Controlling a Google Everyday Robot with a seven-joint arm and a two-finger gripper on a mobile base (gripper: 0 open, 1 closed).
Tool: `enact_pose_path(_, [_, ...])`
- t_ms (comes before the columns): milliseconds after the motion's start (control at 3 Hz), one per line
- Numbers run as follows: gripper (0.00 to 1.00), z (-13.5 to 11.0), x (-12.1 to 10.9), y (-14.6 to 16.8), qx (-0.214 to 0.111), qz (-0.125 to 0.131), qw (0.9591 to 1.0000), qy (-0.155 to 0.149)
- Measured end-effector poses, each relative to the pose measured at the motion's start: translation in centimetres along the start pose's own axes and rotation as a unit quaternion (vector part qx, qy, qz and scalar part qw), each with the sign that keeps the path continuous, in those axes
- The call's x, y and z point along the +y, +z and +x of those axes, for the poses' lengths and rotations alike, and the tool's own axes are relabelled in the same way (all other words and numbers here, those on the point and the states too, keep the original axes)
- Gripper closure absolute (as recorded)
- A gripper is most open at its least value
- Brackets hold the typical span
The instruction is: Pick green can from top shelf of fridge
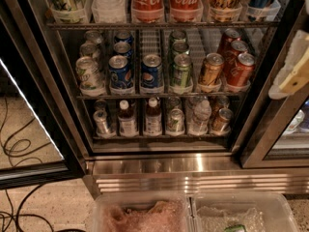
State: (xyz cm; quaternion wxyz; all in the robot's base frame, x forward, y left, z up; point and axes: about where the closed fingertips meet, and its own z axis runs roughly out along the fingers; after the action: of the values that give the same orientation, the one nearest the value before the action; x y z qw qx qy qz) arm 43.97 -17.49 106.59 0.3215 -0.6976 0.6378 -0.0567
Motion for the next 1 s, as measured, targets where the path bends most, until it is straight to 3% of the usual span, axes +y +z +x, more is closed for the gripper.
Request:
enact_pose_path(333, [0.00, -2.9, -2.1, -0.4, -0.019, 0.008, 0.9993, -0.032])
enact_pose_path(667, [0.00, -7.2, -2.5, 1.0, -0.064, 0.002, 0.9944, -0.084])
enact_pose_path(1000, [0.00, -7.4, -2.5, 0.8, -0.066, 0.003, 0.9940, -0.087])
